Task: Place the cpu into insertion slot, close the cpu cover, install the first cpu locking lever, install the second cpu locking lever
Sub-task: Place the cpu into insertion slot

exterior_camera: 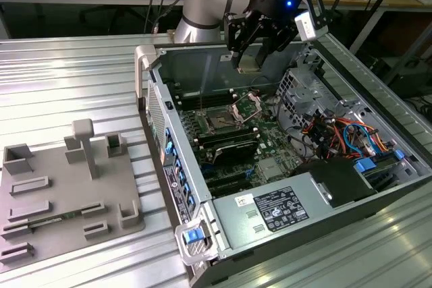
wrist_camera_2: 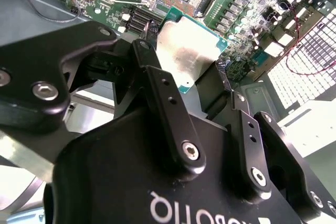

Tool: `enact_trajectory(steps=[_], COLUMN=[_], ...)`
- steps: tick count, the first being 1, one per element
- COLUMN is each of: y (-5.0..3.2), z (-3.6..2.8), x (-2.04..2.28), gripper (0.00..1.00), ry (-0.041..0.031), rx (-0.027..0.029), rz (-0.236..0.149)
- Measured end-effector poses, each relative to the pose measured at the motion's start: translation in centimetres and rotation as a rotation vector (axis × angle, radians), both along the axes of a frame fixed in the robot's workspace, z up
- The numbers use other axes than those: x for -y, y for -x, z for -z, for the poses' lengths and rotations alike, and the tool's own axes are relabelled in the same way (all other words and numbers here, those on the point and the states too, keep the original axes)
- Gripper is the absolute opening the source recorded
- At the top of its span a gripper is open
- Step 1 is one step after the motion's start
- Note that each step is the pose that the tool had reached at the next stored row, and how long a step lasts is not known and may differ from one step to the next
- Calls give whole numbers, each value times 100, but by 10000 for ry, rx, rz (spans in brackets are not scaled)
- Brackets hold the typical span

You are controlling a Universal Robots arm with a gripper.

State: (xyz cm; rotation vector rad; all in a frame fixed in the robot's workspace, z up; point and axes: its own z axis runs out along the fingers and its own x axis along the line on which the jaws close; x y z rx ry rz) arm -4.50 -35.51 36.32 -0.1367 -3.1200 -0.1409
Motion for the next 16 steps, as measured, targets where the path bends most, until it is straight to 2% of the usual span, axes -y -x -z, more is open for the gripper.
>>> enact_trajectory(steps=[9,16], y=[0,0], z=[0,0], x=[0,0], gripper=[55,55], ry=[0,0], rx=[0,0], rz=[26,346])
